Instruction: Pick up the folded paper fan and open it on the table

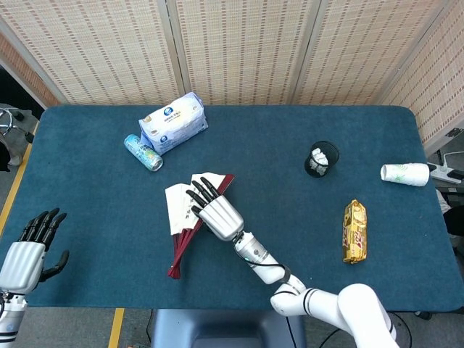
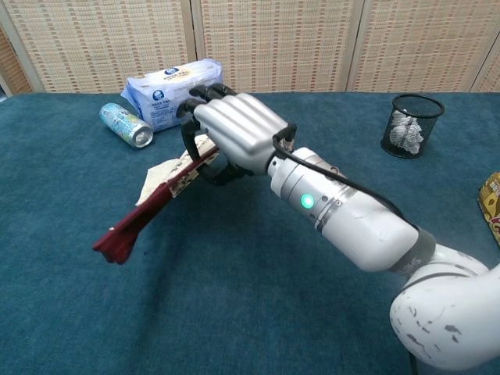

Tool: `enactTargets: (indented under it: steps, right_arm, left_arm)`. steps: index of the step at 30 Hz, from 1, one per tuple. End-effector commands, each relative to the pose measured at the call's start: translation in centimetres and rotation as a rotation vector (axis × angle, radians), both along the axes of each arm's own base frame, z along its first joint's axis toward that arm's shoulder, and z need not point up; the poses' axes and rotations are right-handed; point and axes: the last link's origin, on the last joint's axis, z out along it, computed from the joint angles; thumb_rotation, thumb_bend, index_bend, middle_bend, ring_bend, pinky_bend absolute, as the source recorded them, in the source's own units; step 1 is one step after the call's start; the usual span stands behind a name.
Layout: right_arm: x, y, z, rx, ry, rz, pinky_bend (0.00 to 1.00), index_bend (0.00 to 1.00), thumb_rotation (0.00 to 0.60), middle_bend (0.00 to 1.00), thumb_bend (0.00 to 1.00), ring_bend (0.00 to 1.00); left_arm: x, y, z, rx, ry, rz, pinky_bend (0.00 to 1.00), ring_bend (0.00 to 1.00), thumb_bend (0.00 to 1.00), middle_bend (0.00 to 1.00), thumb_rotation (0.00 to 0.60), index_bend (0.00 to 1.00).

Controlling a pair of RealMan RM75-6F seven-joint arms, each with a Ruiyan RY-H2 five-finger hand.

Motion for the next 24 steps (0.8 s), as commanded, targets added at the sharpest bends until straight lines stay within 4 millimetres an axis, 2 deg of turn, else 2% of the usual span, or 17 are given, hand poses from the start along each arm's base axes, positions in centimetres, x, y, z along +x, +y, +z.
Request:
enactTargets:
  steps: [1, 2, 4, 6, 15, 20, 24]
  right_arm:
    - [1.9, -0.6, 4.3, -0.034, -0.025, 0.005, 0.0, 0.66, 0.6, 0.16, 0.63, 0.0]
    - [2.3, -0.6, 4.9, -0.031, -0.033, 0.0, 0.0, 0.66, 0.6, 0.16, 0.63, 0.0]
    - [3.2, -0.5, 6.1, -0.018, -0.053, -0.018, 0.0, 0.66, 0.6, 0.16, 0.63, 0.0]
    - [4.0, -0.5, 7.2, -0.006, -0.069, -0.039, 0.0, 0.66, 0.6, 0.16, 0.63, 0.0]
    - [7.1, -0.3, 9.5, 0.076, -0.147, -0.139, 0.0, 0.66, 0.6, 0.16, 0.63, 0.0]
    - [8.4, 0.0, 9.6, 0.124, -0.196, -0.179, 0.0, 0.66, 0.6, 0.16, 0.63, 0.0]
    - [9.6, 0.1, 9.1, 0.158, -0.219, -0.205, 0.0, 0.66, 0.6, 0.16, 0.63, 0.0]
  left_arm:
    - [-0.3, 0.9, -0.9, -0.02, -0.112, -0.021, 0.13, 0.0, 0.42, 0.04, 0.6, 0.33]
    - [-0.4, 1.1, -1.2, -0.029, -0.142, -0.023, 0.13, 0.0, 0.42, 0.06, 0.6, 0.38]
    - [-0.8, 1.6, -1.9, -0.06, -0.223, -0.012, 0.13, 0.0, 0.42, 0.07, 0.6, 0.43]
    - [-0.8, 1.9, -2.6, -0.091, -0.29, -0.014, 0.13, 0.0, 0.42, 0.08, 0.6, 0.44]
    - [-0.2, 3.2, -6.3, -0.278, -0.564, 0.036, 0.12, 0.0, 0.41, 0.02, 0.6, 0.25]
    - [1.1, 4.1, -8.4, -0.349, -0.698, 0.07, 0.12, 0.0, 0.38, 0.0, 0.6, 0.15]
    - [2.7, 5.1, -10.0, -0.369, -0.783, 0.074, 0.11, 0.0, 0.38, 0.0, 0.6, 0.12]
